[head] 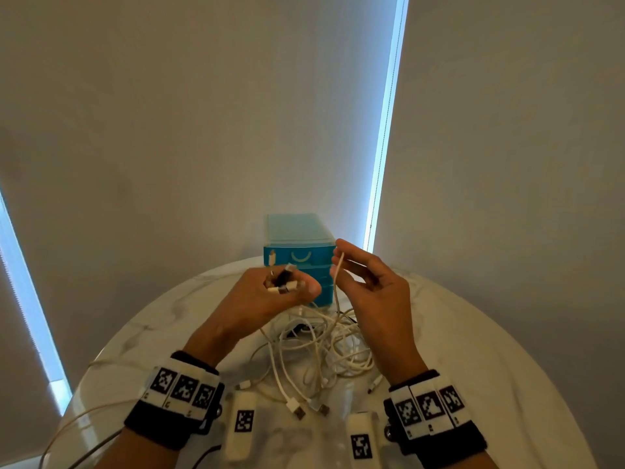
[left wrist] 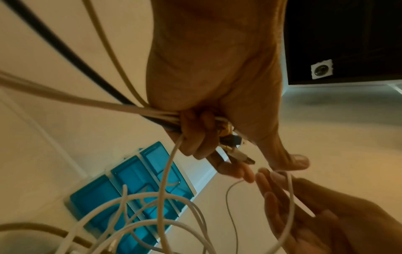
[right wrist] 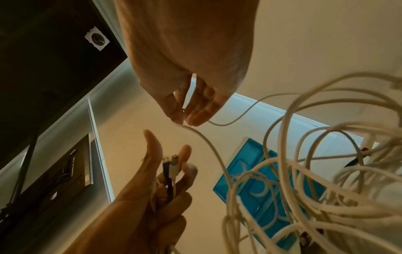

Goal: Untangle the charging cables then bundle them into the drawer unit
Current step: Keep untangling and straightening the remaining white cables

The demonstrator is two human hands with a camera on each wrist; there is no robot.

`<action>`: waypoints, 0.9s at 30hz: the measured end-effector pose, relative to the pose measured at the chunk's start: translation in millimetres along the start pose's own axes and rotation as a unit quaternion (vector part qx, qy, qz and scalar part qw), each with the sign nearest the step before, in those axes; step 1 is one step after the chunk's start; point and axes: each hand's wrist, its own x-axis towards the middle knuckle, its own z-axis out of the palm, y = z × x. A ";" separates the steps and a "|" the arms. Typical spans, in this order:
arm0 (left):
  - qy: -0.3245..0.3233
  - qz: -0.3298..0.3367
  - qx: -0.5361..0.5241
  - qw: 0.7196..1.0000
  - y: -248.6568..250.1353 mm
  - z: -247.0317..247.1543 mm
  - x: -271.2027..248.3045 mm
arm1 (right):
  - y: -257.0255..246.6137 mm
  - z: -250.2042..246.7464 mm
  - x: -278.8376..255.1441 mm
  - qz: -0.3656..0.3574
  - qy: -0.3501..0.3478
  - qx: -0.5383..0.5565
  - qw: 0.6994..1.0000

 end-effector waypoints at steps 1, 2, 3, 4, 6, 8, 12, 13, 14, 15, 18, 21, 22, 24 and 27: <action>-0.021 0.003 0.019 1.000 0.0 4.0 -0.7 | 1.2 0.3 0.2 0.001 -0.006 -0.014 1.000; -0.035 0.006 0.031 0.999 0.4 8.3 -1.1 | 2.5 -0.3 1.0 0.005 -0.013 -0.024 1.000; -0.041 0.014 0.038 0.998 0.1 12.7 -0.9 | 2.9 -1.5 1.3 0.012 -0.021 -0.026 0.999; -0.040 0.027 0.042 0.998 0.0 17.1 -0.9 | 2.8 -2.8 1.4 0.017 -0.030 -0.023 0.999; -0.031 0.048 0.047 0.997 -1.0 24.1 -0.2 | 0.0 -4.7 1.5 0.025 -0.045 -0.012 0.999; -0.023 0.063 0.049 0.997 -2.2 28.6 0.9 | -3.3 -5.3 1.6 0.030 -0.055 -0.005 0.998; -0.001 0.089 0.039 0.995 0.0 33.6 -0.8 | -7.3 -4.7 1.9 0.048 -0.086 0.005 0.995; 0.006 0.097 0.032 0.995 0.4 34.7 -1.3 | -7.4 -5.0 2.4 0.056 -0.092 0.005 0.994; 0.013 0.108 0.025 0.994 0.7 35.6 -1.6 | -7.5 -6.0 3.5 0.063 -0.092 0.005 0.994; 0.022 0.119 0.021 0.992 1.2 35.8 -2.1 | -7.6 -7.5 4.9 0.068 -0.088 0.006 0.994; 0.041 0.148 0.015 0.988 4.7 31.6 -3.5 | -4.5 -12.9 10.2 0.088 -0.076 0.034 0.993; 0.032 0.162 -0.014 0.986 11.2 22.8 -8.2 | 4.9 -13.9 13.6 0.156 -0.045 0.068 0.984; 0.033 0.168 -0.021 0.985 12.8 20.1 -9.7 | 9.5 -14.2 14.2 0.186 -0.034 0.087 0.978; 0.043 0.180 -0.030 0.982 16.0 15.3 -11.8 | 17.5 -16.8 14.8 0.234 -0.005 0.132 0.963; 0.086 0.194 -0.059 0.975 20.1 8.1 -13.2 | 21.5 -28.5 16.2 0.252 0.077 0.184 0.947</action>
